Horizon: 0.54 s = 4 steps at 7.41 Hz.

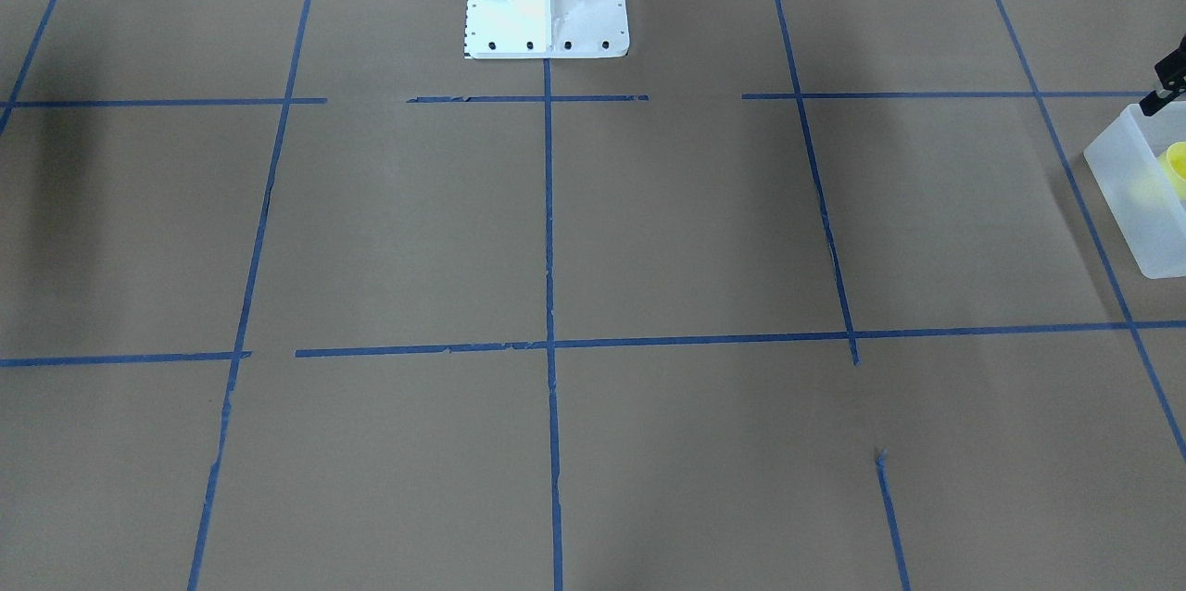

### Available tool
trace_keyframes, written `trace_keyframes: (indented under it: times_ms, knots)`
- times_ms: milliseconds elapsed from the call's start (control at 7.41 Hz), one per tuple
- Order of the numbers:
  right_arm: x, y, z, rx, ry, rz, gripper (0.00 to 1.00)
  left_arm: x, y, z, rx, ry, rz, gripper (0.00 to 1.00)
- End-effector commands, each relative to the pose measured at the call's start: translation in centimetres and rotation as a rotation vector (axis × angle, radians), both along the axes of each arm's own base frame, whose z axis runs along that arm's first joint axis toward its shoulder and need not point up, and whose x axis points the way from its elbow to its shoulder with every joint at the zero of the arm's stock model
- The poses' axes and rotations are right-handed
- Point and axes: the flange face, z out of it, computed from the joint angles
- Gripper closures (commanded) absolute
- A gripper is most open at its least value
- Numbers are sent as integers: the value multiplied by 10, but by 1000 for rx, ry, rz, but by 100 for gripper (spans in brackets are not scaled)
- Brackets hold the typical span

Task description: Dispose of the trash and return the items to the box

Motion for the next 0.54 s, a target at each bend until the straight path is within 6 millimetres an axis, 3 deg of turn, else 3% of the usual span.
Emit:
trace_keyframes:
  times_ms: [0,135,405]
  knots:
    - [-5,-2,3,-13,-35,-7,0,-1,6,-2,-1,11,0,0]
    - [-5,-2,4,-14,-34,-8,0,-5,10,-14,21,14,-8,0]
    - [-4,0,-1,-3,-37,-7,0,-4,9,-8,6,7,-12,0]
